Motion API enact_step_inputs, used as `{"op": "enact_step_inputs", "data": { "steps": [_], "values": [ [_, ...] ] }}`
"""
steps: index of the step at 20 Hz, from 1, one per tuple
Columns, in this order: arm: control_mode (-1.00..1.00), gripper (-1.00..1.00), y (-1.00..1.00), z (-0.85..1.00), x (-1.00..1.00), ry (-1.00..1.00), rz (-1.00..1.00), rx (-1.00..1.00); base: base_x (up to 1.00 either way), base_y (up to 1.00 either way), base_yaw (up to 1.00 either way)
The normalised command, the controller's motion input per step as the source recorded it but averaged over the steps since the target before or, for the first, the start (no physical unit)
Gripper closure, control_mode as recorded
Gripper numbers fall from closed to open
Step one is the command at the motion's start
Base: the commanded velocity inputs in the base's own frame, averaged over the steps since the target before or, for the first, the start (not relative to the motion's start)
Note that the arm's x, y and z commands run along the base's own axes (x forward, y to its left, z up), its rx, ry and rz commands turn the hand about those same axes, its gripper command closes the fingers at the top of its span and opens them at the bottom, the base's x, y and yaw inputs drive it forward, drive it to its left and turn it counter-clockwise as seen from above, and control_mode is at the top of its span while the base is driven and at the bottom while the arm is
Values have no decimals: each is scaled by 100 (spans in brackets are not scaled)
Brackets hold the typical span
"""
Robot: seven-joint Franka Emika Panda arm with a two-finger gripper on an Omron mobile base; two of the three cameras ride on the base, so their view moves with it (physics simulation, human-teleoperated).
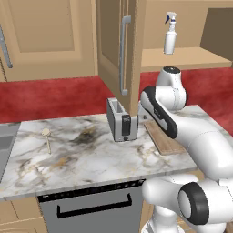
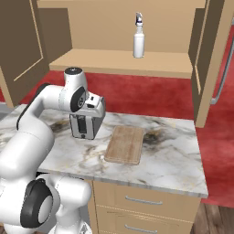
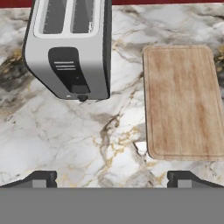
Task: Grab the spray bottle from the cabinet, then place it next to the cutting board for sanitizing. Then grab the dish brush from the countertop next to the sink and place it next to the cutting board.
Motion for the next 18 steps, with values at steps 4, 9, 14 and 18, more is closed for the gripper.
{"op": "enact_step_inputs", "data": {
  "steps": [4,9,14,18],
  "values": [
    [-100,-100,0,0,0,0,0,0,0,0,0],
    [-100,-100,0,0,0,0,0,0,0,0,0],
    [-100,-100,0,0,-26,0,0,0,0,0,0],
    [-100,-100,0,0,-60,-1,-1,-1,0,0,0]
  ]
}}
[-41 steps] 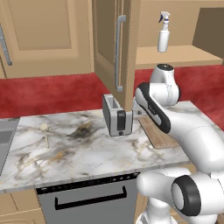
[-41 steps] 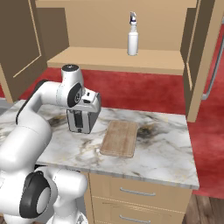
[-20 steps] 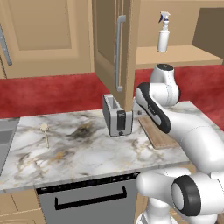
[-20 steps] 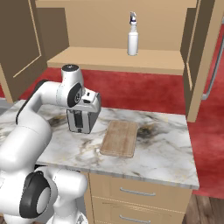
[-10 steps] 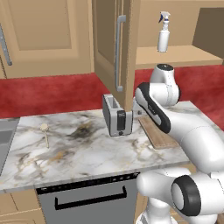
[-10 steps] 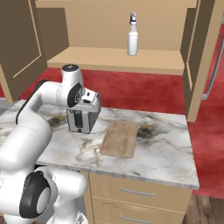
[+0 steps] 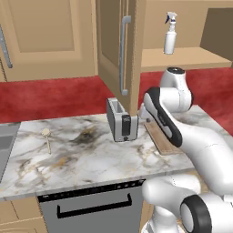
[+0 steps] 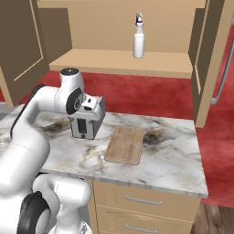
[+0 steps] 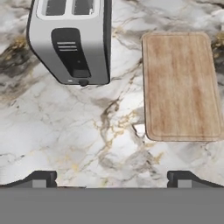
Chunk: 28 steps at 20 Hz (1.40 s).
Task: Grab the spray bottle from the cabinet, then place it next to the cutting board for sanitizing. Then grab the dish brush from the countertop next to the sink and place it next to the cutting board.
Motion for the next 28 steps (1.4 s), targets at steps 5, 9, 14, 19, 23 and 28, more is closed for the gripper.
{"op": "enact_step_inputs", "data": {
  "steps": [5,9,14,19,23,28],
  "values": [
    [-100,-100,-2,16,-74,-22,0,-6,0,0,0],
    [-100,-100,-3,34,-58,-24,0,-8,0,0,0],
    [-100,-100,-25,47,-51,-24,0,-5,0,0,0],
    [-100,-100,-40,63,-43,-18,0,-1,0,0,0],
    [-100,-100,-40,69,-36,-23,0,-2,0,0,0],
    [-100,-100,-31,74,-38,-32,0,-5,0,0,0]
  ]
}}
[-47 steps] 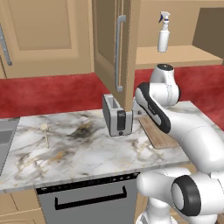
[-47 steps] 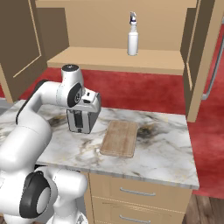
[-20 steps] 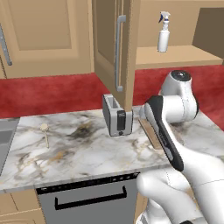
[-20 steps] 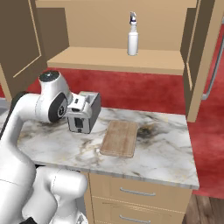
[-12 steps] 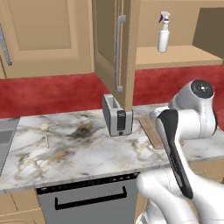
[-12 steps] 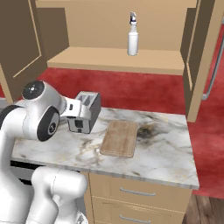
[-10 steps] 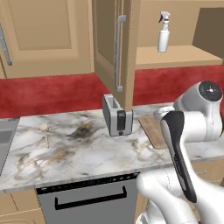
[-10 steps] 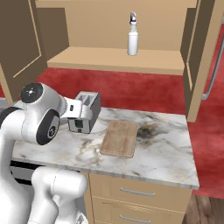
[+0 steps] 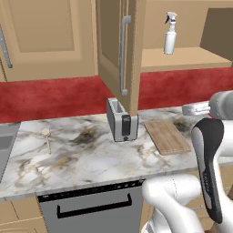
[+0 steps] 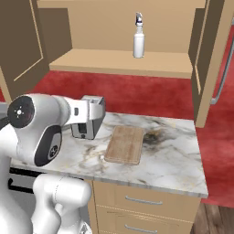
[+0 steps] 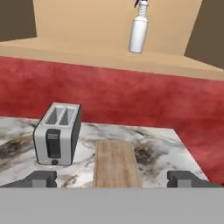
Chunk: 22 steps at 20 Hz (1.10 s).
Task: Grab the spray bottle from the cabinet, then place it next to the cutting board for sanitizing. Then grab the dish brush from the countertop next to the sink and place it next to the cutting board.
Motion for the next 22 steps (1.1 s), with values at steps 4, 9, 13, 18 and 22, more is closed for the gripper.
{"op": "enact_step_inputs", "data": {
  "steps": [4,9,13,18,22],
  "values": [
    [-100,-100,-30,73,-29,-30,0,-1,0,0,0],
    [-100,-100,-24,65,-14,-24,0,0,0,0,0],
    [-100,-100,-17,55,0,-20,0,0,0,0,0],
    [-100,-100,-9,47,0,-9,0,0,0,0,0],
    [-100,-100,-1,33,11,-2,0,0,0,0,0]
  ]
}}
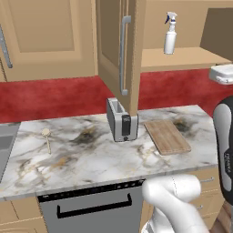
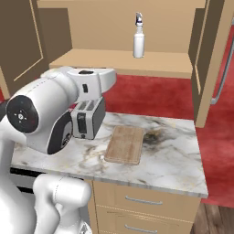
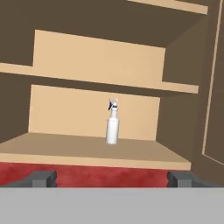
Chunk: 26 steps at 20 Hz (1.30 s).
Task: Grab the spray bottle from the cabinet, then place it next to the cutting board for sanitizing. Then grab the dish brush from the countertop next to the sink and place it next to the cutting board.
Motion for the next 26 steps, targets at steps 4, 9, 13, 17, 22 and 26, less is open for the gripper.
{"op": "enact_step_inputs", "data": {
  "steps": [4,9,13,17,22,26],
  "values": [
    [-100,-100,0,11,35,9,0,0,0,0,0],
    [-100,-100,0,3,52,0,0,1,0,0,0],
    [-100,-100,-3,0,24,-20,1,0,0,0,0],
    [-100,-100,-2,1,33,-19,1,2,0,0,0],
    [-100,-100,-2,2,56,3,2,1,0,0,0],
    [-100,-100,-9,14,35,5,2,0,0,0,0]
  ]
}}
